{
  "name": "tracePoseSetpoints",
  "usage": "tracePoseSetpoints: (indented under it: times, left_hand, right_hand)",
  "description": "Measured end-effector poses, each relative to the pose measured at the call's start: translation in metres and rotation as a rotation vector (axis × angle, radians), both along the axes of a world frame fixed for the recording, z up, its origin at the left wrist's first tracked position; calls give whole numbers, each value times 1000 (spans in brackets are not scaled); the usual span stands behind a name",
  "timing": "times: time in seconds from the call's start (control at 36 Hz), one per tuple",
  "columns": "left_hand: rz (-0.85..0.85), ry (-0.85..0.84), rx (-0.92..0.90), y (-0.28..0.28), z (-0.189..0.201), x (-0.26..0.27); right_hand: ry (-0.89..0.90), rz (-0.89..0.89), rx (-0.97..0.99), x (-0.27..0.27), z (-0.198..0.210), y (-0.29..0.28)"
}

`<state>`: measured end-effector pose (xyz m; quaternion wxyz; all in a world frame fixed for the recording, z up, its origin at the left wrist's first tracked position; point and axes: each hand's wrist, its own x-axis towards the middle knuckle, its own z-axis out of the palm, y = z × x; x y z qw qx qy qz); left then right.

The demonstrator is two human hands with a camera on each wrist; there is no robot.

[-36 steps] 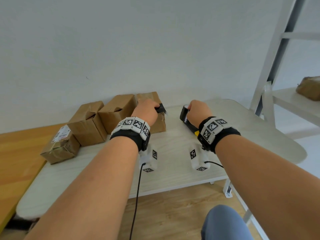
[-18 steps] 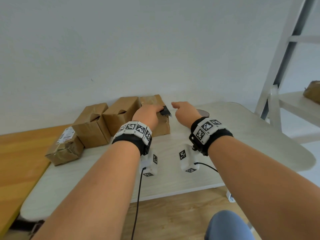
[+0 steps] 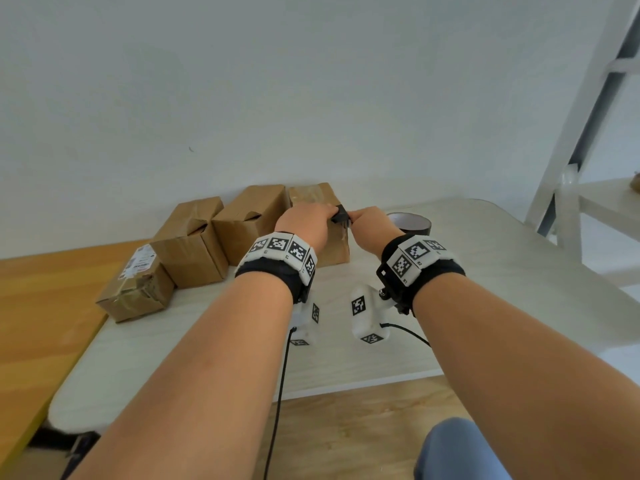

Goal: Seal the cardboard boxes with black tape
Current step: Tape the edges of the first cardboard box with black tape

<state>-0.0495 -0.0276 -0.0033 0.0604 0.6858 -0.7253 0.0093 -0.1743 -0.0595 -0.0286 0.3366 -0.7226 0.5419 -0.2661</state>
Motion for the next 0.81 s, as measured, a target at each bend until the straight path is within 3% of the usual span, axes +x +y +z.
tracePoseSetpoints:
  times: [0.17,0.47,0.81]
  left_hand:
    - [13,64,-18,3,-1,2]
    - [41,208,-31,4,4,10]
    - [25,205,-37,0,2,10]
  right_hand:
    - [95,-20,1,-4,4,15]
    - [-242,-163,-67,-6,0,2]
    - [-290,-124,-26,-12,-2,-5]
